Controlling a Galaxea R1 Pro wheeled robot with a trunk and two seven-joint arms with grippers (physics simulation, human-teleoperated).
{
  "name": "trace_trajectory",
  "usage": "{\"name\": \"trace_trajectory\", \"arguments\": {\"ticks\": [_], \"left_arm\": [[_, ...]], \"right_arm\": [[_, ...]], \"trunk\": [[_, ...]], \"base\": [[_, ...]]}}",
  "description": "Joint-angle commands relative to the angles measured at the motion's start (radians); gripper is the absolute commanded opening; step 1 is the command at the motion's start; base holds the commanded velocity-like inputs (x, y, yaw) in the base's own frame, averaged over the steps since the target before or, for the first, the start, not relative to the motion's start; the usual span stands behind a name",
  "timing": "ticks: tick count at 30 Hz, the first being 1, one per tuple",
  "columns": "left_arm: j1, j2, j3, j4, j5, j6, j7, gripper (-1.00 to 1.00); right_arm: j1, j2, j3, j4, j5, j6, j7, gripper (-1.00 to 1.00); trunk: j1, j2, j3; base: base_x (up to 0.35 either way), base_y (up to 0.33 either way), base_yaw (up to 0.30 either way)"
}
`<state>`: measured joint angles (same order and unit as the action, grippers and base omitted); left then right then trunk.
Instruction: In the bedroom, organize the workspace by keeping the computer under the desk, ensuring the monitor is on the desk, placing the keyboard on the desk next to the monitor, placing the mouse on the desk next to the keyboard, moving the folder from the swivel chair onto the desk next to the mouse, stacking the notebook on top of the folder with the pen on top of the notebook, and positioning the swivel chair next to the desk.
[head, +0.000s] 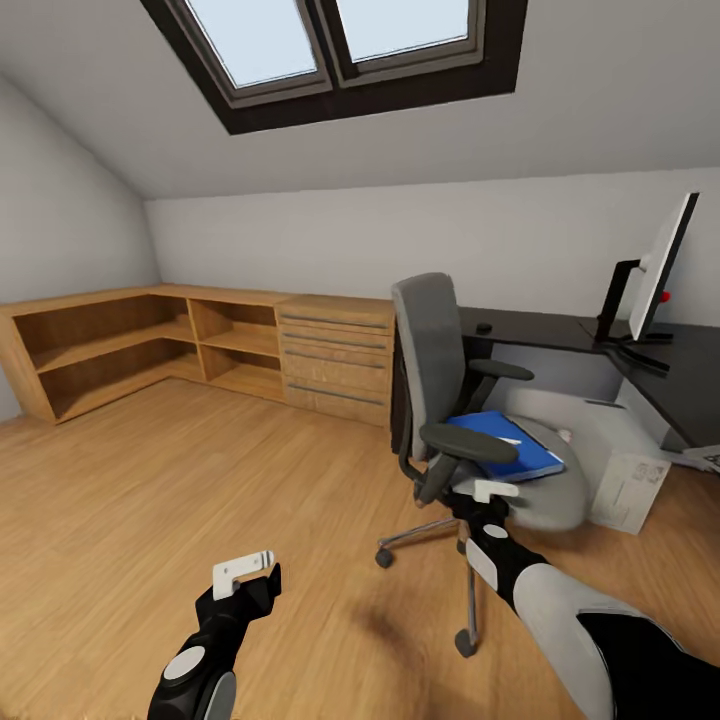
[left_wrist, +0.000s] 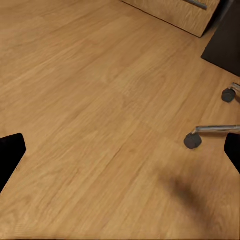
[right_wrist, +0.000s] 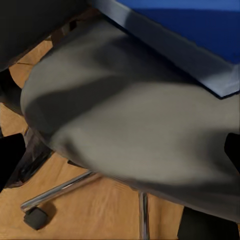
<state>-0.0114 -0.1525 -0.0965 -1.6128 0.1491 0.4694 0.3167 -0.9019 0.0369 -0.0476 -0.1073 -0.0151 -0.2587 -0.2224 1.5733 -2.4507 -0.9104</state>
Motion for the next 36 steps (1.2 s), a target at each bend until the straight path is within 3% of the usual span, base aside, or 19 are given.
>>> {"name": "trace_trajectory", "arguments": {"ticks": [1, 8, 19, 21, 23, 24, 28, 31, 36], "left_arm": [[-0.001, 0.000, -0.002, -0.001, 0.010, 0.003, 0.009, 1.00], [-0.001, 0.000, -0.001, -0.001, 0.010, 0.000, 0.010, 1.00], [-0.001, -0.002, 0.002, -0.005, 0.010, -0.001, 0.014, 1.00], [-0.001, -0.002, 0.002, -0.005, 0.010, -0.001, 0.014, 1.00], [-0.001, -0.002, 0.003, -0.006, 0.010, -0.002, 0.015, 1.00], [-0.002, -0.002, 0.004, -0.006, 0.010, -0.002, 0.015, 1.00], [-0.001, -0.001, 0.006, -0.006, 0.010, -0.002, 0.015, 1.00], [-0.001, -0.001, 0.006, -0.006, 0.010, -0.002, 0.014, 1.00], [-0.001, -0.001, 0.007, -0.006, 0.010, -0.002, 0.015, 1.00]], "right_arm": [[0.000, 0.000, -0.011, 0.002, -0.005, -0.004, 0.002, 1.00], [0.000, -0.003, -0.014, -0.001, -0.006, -0.002, 0.000, 1.00], [0.000, -0.019, -0.026, -0.002, -0.013, 0.002, -0.004, 1.00], [0.000, -0.034, -0.048, -0.002, -0.052, 0.002, -0.004, 1.00], [0.000, -0.070, -0.061, -0.002, -0.145, 0.004, 0.000, 1.00], [0.000, -0.079, -0.062, -0.002, -0.172, 0.004, 0.001, 1.00], [0.000, -0.096, -0.064, -0.001, -0.263, 0.004, 0.007, 1.00], [0.000, -0.100, -0.064, 0.001, -0.297, 0.004, 0.027, 1.00], [0.000, -0.099, -0.064, 0.001, -0.310, 0.003, 0.050, 1.00]], "trunk": [[0.000, 0.000, -0.001], [0.000, 0.000, -0.001], [0.000, 0.000, -0.001], [0.000, 0.000, -0.001], [0.008, -0.014, -0.007], [0.011, -0.021, -0.011], [0.027, -0.049, -0.023], [0.028, -0.050, -0.035], [0.030, -0.051, -0.054]], "base": [[0.000, 0.000, 0.193], [0.000, 0.000, -0.021], [0.000, 0.000, -0.271], [0.000, 0.000, -0.291], [0.000, 0.000, -0.292], [0.000, 0.000, -0.292], [0.000, 0.000, -0.292], [0.000, 0.000, -0.242], [0.000, 0.000, -0.053]]}}
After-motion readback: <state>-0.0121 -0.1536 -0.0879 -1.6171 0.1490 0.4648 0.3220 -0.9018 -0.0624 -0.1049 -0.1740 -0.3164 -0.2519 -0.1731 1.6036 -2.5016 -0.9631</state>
